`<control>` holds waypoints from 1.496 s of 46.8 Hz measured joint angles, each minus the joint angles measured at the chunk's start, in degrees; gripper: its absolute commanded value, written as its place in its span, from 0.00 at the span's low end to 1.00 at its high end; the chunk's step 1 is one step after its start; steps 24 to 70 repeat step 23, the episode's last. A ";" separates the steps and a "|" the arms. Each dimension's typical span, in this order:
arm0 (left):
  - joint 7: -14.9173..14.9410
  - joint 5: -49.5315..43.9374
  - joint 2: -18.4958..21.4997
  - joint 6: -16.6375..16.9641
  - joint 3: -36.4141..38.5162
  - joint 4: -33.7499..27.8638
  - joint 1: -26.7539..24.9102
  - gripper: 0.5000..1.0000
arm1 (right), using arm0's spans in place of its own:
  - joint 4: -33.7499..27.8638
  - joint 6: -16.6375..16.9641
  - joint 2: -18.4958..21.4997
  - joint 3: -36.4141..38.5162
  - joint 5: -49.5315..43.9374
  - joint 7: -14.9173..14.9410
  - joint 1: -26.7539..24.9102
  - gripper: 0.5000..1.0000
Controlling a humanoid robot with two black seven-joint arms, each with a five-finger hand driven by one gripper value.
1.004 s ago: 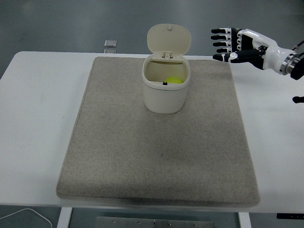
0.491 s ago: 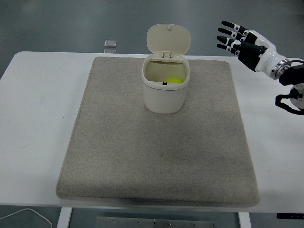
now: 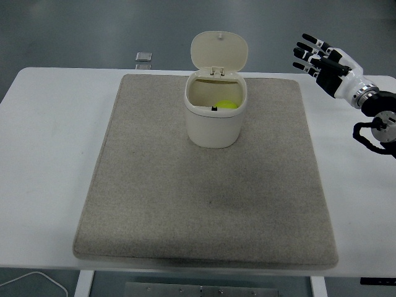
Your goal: Pick up the tennis ball and place it in the box.
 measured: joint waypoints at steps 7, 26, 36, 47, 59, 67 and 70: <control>0.00 0.00 0.00 0.00 -0.01 -0.02 -0.01 0.98 | 0.03 0.75 0.76 -0.56 -0.88 0.00 -0.19 0.86; 0.00 0.00 0.00 0.00 -0.01 0.00 0.02 0.98 | 0.00 0.62 0.85 -0.33 -1.03 0.47 -0.25 0.86; 0.00 0.00 0.00 0.00 -0.01 0.00 0.02 0.98 | 0.00 0.62 0.85 -0.33 -1.03 0.47 -0.25 0.86; 0.00 0.00 0.00 0.00 -0.01 0.00 0.02 0.98 | 0.00 0.62 0.85 -0.33 -1.03 0.47 -0.25 0.86; 0.00 0.00 0.00 0.00 -0.01 0.00 0.02 0.98 | 0.00 0.62 0.85 -0.33 -1.03 0.47 -0.25 0.86; 0.00 0.00 0.00 0.00 -0.01 0.00 0.02 0.98 | 0.00 0.62 0.85 -0.33 -1.03 0.47 -0.25 0.86; 0.00 0.00 0.00 0.00 -0.01 0.00 0.02 0.98 | 0.00 0.62 0.85 -0.33 -1.03 0.47 -0.25 0.86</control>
